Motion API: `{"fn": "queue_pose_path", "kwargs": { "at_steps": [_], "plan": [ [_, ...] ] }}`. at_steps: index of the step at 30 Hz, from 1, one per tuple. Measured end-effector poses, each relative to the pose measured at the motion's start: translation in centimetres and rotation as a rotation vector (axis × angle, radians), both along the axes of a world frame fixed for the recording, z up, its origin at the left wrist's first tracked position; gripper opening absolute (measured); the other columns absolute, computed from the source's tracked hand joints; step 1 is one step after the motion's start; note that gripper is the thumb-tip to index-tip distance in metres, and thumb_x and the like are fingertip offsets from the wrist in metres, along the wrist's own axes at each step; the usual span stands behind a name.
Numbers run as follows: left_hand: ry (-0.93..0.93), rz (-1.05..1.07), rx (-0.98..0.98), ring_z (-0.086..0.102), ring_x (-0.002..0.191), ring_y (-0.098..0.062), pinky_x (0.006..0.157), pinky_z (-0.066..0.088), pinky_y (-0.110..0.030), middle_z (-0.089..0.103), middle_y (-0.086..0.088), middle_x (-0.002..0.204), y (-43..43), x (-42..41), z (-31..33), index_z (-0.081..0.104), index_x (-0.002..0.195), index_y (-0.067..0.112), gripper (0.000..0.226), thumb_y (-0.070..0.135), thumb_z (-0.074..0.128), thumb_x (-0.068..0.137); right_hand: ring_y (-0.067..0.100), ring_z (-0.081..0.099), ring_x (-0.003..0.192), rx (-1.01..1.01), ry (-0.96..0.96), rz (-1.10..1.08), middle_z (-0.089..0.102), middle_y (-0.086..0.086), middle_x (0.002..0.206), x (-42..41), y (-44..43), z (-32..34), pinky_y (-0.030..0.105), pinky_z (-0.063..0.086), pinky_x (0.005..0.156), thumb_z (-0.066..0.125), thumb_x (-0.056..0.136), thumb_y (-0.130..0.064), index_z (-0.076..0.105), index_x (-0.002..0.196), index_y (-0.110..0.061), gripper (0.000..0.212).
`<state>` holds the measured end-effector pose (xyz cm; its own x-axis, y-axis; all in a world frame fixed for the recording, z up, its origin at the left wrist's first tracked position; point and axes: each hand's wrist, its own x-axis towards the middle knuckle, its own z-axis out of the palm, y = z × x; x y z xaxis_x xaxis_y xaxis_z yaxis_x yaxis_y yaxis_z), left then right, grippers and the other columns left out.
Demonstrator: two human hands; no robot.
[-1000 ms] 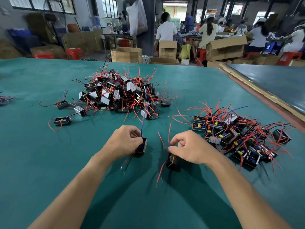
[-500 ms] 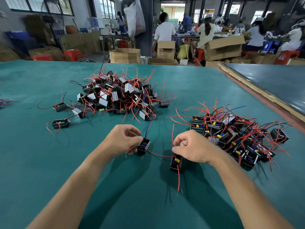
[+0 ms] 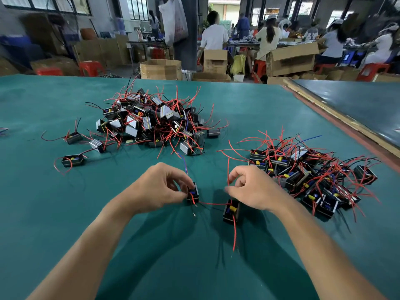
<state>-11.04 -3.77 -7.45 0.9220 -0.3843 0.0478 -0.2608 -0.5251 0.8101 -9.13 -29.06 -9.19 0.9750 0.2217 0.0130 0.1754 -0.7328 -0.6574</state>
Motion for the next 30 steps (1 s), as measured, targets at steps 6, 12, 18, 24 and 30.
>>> {"fn": "queue_pose_path", "kwargs": {
  "at_steps": [6, 12, 18, 24, 30],
  "plan": [
    [-0.121, 0.04, 0.115, 0.059, 0.058, -0.021, 0.06, 0.051, -0.035, 0.071, 0.004, 0.066, -1.0, -0.4, -0.2, 0.079, 0.075, 0.029, 0.009, 0.023, 0.084, 0.076, 0.007, 0.045, 0.043, 0.245, -0.123, -0.018, 0.062, -0.009, 0.053, -0.6, 0.2, 1.2, 0.024, 0.038, 0.054, 0.068, 0.087, -0.018, 0.053, 0.086, -0.023, 0.016],
    [-0.3, 0.236, 0.227, 0.054, 0.052, -0.008, 0.051, 0.042, -0.023, 0.06, 0.009, 0.052, -1.4, -0.1, -0.8, 0.07, 0.059, 0.024, 0.022, 0.033, 0.081, 0.076, 0.003, 0.052, 0.055, 0.094, -0.028, 0.234, 0.072, -0.015, 0.084, -1.3, 0.7, 1.4, 0.022, 0.047, 0.061, 0.07, 0.077, -0.012, 0.068, 0.088, -0.029, 0.02],
    [-0.206, 0.287, 0.229, 0.044, 0.045, -0.007, 0.05, 0.035, -0.021, 0.052, 0.011, 0.046, -1.1, 0.2, -1.0, 0.06, 0.056, 0.017, 0.035, 0.035, 0.074, 0.082, -0.003, 0.052, 0.05, -0.104, 0.062, 0.255, 0.07, -0.022, 0.076, -1.3, 0.6, 1.2, 0.01, 0.037, 0.053, 0.074, 0.077, -0.023, 0.068, 0.089, -0.036, 0.02],
    [-0.15, 0.277, 0.211, 0.034, 0.045, -0.015, 0.049, 0.035, -0.03, 0.048, -0.009, 0.051, -0.9, 0.5, -1.1, 0.052, 0.06, 0.004, 0.047, 0.037, 0.065, 0.09, 0.0, 0.05, 0.043, -0.058, -0.01, 0.087, 0.063, -0.006, 0.075, -1.4, 0.8, 1.1, 0.025, 0.042, 0.056, 0.054, 0.088, -0.009, 0.059, 0.089, -0.032, 0.024],
    [-0.157, 0.261, 0.173, 0.042, 0.042, -0.005, 0.05, 0.039, -0.025, 0.057, 0.01, 0.051, -1.5, 0.3, -1.4, 0.063, 0.066, 0.02, 0.025, 0.032, 0.068, 0.089, 0.016, 0.061, 0.038, 0.004, 0.063, 0.002, 0.06, -0.002, 0.082, -1.6, 1.0, 1.1, 0.028, 0.044, 0.05, 0.042, 0.089, -0.008, 0.051, 0.092, -0.031, 0.025]
  ]
}}
